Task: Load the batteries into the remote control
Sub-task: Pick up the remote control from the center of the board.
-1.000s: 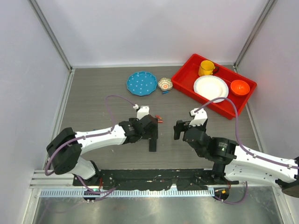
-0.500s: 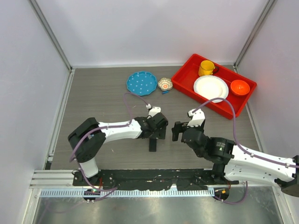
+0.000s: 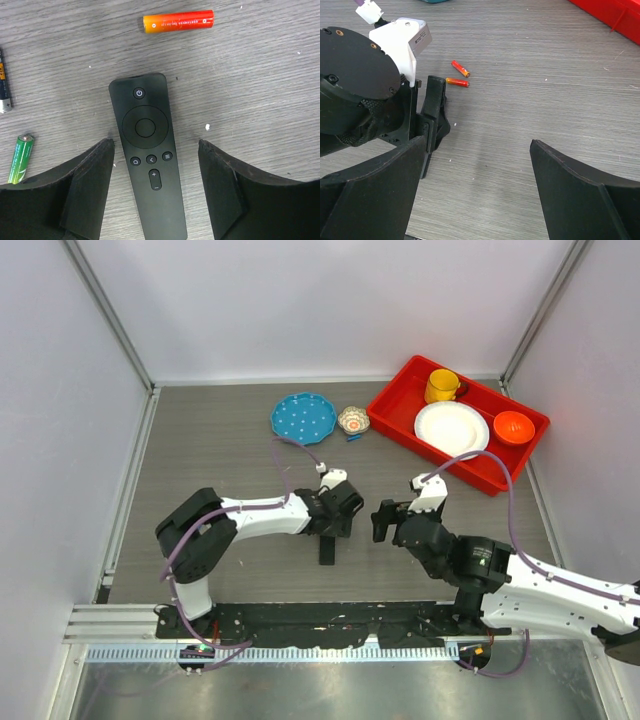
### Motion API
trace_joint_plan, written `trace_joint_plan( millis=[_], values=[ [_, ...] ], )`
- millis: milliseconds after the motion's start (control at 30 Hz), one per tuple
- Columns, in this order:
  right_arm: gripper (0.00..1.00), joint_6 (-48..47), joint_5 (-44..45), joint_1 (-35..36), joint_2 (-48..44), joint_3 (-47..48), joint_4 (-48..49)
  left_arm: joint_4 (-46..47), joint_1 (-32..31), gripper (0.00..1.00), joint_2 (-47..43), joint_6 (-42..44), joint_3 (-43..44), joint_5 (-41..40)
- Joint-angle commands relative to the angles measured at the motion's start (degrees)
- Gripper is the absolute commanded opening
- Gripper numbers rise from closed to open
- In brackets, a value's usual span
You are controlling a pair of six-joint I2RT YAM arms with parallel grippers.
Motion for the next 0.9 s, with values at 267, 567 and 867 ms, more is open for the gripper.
trace_joint_plan(
  millis=[267,567,867],
  values=[
    [0.9,1.6,1.3,-0.1,-2.2,1.1,-1.4,-0.9,0.3,0.57,1.7,-2.4,0.7,-0.8],
    [0.9,1.8,0.7,-0.1,-2.9,1.8,-1.4,0.6,0.3,0.37,1.0,-2.0,-0.7,0.1],
    [0.9,1.0,0.7,-0.1,-1.9,3.6,-1.1,2.3,0.3,0.03,-5.2,0.7,-1.2,-2.8]
  ],
)
